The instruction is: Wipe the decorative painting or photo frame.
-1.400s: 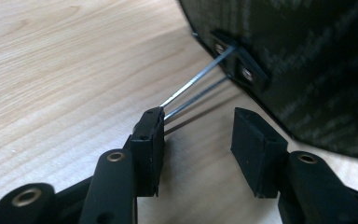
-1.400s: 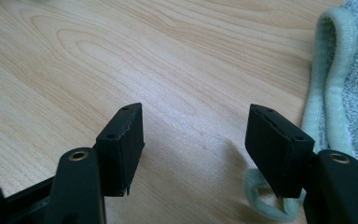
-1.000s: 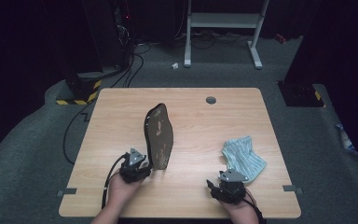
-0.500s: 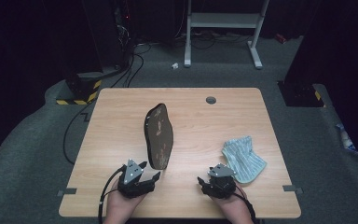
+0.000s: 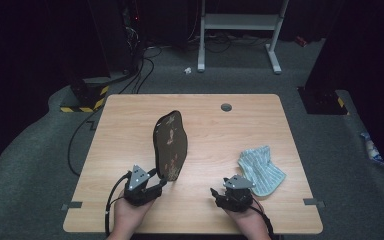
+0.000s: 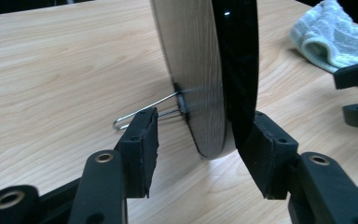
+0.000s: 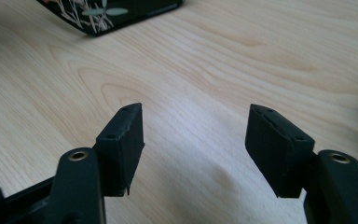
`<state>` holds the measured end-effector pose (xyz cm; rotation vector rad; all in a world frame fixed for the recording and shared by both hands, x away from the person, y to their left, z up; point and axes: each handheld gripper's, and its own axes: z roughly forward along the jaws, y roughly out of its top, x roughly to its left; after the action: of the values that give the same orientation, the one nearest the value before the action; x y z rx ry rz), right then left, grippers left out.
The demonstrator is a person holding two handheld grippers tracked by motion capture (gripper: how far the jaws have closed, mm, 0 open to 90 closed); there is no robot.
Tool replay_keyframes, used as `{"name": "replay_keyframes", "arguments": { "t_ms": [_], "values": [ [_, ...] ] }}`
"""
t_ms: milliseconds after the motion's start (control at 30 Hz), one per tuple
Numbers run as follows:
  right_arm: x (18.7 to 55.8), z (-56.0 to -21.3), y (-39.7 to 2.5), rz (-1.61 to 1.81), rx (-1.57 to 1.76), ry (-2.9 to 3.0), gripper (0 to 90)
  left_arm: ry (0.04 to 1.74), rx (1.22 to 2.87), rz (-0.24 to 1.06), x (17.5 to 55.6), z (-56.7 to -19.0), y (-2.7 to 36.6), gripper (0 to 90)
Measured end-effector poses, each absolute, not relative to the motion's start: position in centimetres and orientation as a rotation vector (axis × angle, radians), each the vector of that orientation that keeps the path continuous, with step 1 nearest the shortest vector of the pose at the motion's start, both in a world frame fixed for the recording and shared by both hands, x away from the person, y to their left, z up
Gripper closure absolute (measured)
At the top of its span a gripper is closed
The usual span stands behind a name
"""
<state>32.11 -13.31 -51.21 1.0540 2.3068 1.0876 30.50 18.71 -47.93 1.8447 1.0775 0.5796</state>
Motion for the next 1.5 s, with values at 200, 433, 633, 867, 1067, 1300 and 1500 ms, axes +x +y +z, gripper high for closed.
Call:
{"name": "replay_keyframes", "arguments": {
  "t_ms": [200,433,633,867,1067,1300,1500],
  "values": [
    [32.9,-50.2,-12.2,1.147,1.036,2.287,34.4,1.121,1.841,0.576,31.0,-48.4,20.2,48.1],
    [35.3,-48.7,-10.5,1.202,0.996,2.232,32.6,1.154,1.822,0.59,31.8,-48.7,21.5,47.6],
    [38.6,-48.0,-8.9,1.185,0.986,2.199,33.3,1.171,1.806,0.609,32.8,-48.9,22.1,47.8],
    [41.1,-47.8,-7.5,1.19,0.989,2.188,32.9,1.189,1.807,0.633,33.8,-49.3,22.2,48.5],
    [41.7,-47.5,-6.4,1.193,0.965,2.188,32.8,1.212,1.802,0.639,34.6,-49.6,22.5,49.7],
    [42.2,-47.8,-6.5,1.188,0.978,2.18,31.2,1.23,1.79,0.648,35.6,-49.9,22.7,51.6],
    [42.2,-48.0,-6.3,1.197,0.975,2.187,31.2,1.252,1.787,0.654,36.5,-50.3,22.8,54.4]
  ]
}}
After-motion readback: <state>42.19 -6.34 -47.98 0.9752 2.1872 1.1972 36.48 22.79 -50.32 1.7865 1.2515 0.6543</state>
